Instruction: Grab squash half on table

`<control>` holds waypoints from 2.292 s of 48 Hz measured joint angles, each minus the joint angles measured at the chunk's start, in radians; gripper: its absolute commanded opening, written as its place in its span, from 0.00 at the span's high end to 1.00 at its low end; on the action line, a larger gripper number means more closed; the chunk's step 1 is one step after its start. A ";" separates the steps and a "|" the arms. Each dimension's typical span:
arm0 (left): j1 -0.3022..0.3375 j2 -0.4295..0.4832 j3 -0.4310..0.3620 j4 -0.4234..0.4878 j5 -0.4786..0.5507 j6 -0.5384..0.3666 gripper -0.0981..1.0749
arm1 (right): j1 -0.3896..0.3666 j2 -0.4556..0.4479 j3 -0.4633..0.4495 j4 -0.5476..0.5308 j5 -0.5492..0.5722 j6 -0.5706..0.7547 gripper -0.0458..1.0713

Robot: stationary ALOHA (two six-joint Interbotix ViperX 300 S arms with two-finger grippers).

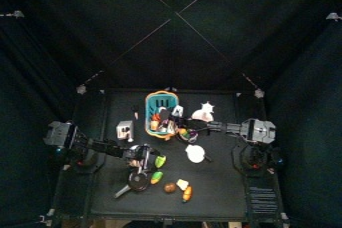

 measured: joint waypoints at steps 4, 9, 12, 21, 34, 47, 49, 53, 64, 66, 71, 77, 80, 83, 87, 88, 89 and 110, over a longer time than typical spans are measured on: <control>0.000 -0.002 0.003 0.000 -0.002 0.002 0.05 | 0.025 -0.049 0.026 0.002 0.025 0.003 0.05; 0.000 -0.009 0.014 -0.002 0.000 0.002 0.05 | 0.089 -0.127 0.084 0.020 0.057 0.012 0.05; 0.000 -0.015 0.017 -0.002 0.000 0.002 0.05 | 0.135 -0.169 0.124 0.046 0.078 0.015 0.05; 0.000 -0.035 0.032 -0.005 0.000 0.000 0.05 | 0.322 -0.275 0.265 0.230 0.106 0.018 0.05; -0.002 -0.035 0.034 -0.021 0.000 0.002 0.05 | 0.540 -0.216 0.341 0.546 0.087 0.015 0.05; -0.002 -0.035 0.034 -0.023 0.000 0.000 0.05 | 0.601 -0.092 0.272 0.675 0.094 0.021 0.05; -0.002 -0.035 0.032 -0.025 -0.002 0.000 0.05 | 0.601 -0.069 0.258 0.676 0.098 0.021 0.05; -0.002 -0.035 0.034 -0.025 -0.002 0.000 0.05 | 0.601 -0.031 0.227 0.676 0.115 0.021 0.05; -0.002 -0.035 0.034 -0.034 0.000 0.000 0.05 | 0.601 0.026 0.189 0.646 0.193 0.021 0.05; -0.002 -0.035 0.032 -0.035 0.000 0.000 0.05 | 0.601 0.031 0.187 0.644 0.198 0.023 0.05; -0.002 -0.035 0.034 -0.035 0.000 0.000 0.05 | 0.601 0.041 0.186 0.641 0.198 0.023 0.05; -0.002 -0.035 0.032 -0.037 0.000 0.000 0.05 | 0.601 0.055 0.186 0.635 0.198 0.023 0.05; -0.002 -0.035 0.034 -0.037 -0.002 0.000 0.05 | 0.601 0.057 0.186 0.626 0.198 0.021 0.05; -0.002 -0.035 0.034 -0.037 0.000 0.000 0.05 | 0.603 0.057 0.186 0.614 0.198 0.021 0.05; -0.002 -0.035 0.034 -0.037 0.000 0.000 0.05 | 0.603 0.058 0.184 0.591 0.198 0.021 0.05; -0.002 -0.035 0.032 -0.037 -0.002 0.000 0.05 | 0.603 0.057 0.184 0.589 0.198 0.021 0.05; -0.002 -0.035 0.032 -0.037 -0.002 0.000 0.05 | 0.601 0.057 0.186 0.586 0.198 0.021 0.05; -0.002 -0.035 0.032 -0.037 0.000 0.000 0.05 | 0.598 0.057 0.186 0.572 0.198 0.021 0.05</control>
